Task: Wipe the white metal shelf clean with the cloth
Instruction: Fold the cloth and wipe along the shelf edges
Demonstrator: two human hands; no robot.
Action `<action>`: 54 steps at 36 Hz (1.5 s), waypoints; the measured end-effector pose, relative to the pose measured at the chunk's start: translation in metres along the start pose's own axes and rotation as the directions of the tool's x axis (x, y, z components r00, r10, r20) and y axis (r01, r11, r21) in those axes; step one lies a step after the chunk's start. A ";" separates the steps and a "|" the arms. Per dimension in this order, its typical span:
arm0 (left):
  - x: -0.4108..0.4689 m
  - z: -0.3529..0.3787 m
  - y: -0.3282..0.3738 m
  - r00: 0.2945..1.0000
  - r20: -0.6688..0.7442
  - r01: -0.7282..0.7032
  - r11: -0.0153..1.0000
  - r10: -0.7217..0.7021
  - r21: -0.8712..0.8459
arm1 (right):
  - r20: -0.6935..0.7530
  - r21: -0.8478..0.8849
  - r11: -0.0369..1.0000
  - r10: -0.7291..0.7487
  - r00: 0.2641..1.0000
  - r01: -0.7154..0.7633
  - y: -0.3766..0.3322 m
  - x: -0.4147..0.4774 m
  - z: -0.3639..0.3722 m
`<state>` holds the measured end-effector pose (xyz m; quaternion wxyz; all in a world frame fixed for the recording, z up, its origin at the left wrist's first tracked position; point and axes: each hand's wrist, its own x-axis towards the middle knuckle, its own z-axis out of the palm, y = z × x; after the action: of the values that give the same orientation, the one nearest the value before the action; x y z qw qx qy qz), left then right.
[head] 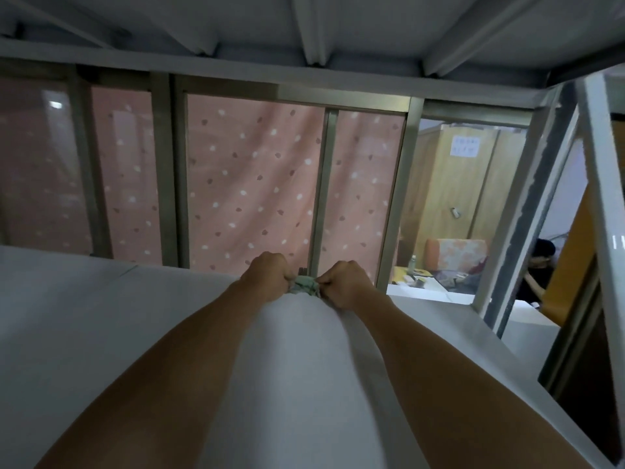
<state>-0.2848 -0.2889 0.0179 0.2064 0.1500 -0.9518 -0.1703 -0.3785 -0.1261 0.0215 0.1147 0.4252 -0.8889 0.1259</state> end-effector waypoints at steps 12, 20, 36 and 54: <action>-0.030 -0.010 0.014 0.999 0.002 0.034 0.999 -0.034 0.043 | -0.034 0.087 0.996 0.040 0.999 -0.037 -0.013 -0.030 -0.004; -0.076 -0.026 0.013 1.000 0.016 -0.027 0.998 0.026 0.058 | -0.055 0.092 0.993 0.073 0.996 -0.068 -0.042 -0.073 -0.013; -0.216 -0.074 0.017 0.990 0.009 -0.140 0.990 0.140 0.011 | -0.071 0.074 0.990 0.129 0.989 -0.124 -0.126 -0.198 -0.038; -0.314 -0.104 0.053 0.981 0.082 -0.181 0.982 0.177 0.046 | -0.012 0.102 0.980 0.171 0.985 -0.169 -0.163 -0.302 -0.072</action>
<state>0.0230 -0.1572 0.0196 0.1799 0.0624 -0.9729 -0.1313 -0.0592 0.0179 0.0164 0.0911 0.3517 -0.9133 0.1842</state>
